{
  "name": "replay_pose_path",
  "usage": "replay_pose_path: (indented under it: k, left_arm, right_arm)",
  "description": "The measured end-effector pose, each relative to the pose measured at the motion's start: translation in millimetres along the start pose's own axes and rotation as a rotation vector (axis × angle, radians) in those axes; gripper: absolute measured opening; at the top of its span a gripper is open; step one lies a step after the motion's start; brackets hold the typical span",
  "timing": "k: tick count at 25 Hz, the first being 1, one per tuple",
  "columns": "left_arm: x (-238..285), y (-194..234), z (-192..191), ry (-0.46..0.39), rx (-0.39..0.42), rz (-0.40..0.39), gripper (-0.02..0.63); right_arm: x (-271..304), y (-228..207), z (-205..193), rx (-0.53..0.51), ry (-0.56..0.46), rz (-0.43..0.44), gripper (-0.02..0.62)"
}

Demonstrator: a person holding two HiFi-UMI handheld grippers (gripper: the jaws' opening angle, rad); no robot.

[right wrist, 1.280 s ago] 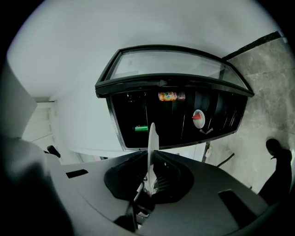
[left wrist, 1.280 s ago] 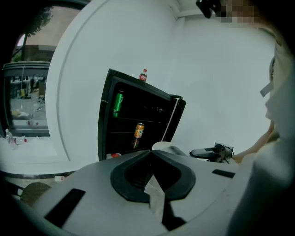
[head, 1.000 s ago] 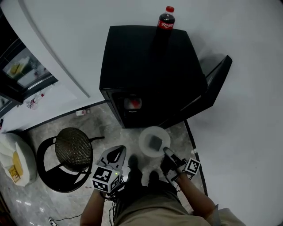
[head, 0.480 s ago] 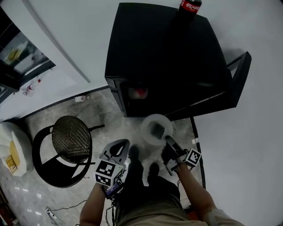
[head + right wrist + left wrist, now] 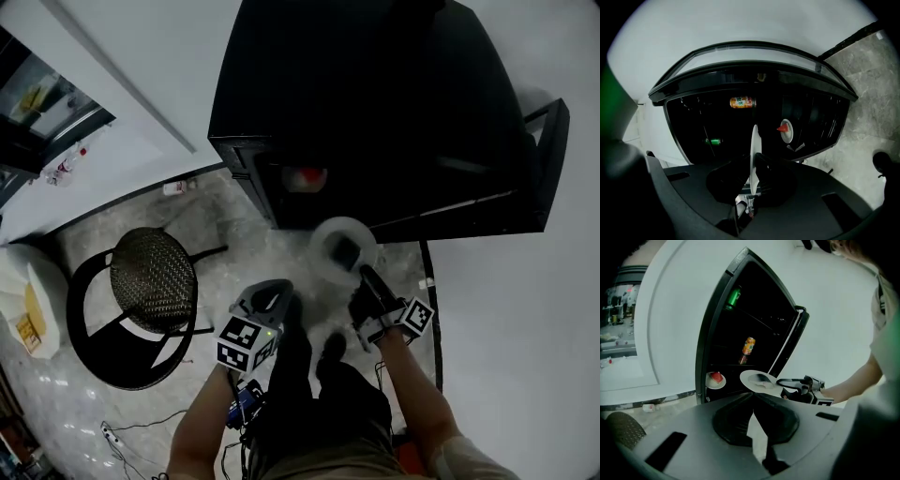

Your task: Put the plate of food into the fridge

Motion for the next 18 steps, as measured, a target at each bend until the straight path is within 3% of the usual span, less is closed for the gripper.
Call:
replay_pose_path:
  k: [18]
  left_arm:
    - [51, -4, -52, -0.004, -0.056, -0.017, 0.011]
  right_arm:
    - [8, -58, 21, 0.004, -0.071, -0.026, 0.035]
Point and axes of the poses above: the fingertips, and each gripper's own axes: x forward along the fingers, y to its left, z out of its top, the point moved 5 cm from there along -x, backward along the fingers, and after that the axes turned 5 degrees about -y, right-handed, at the moved point
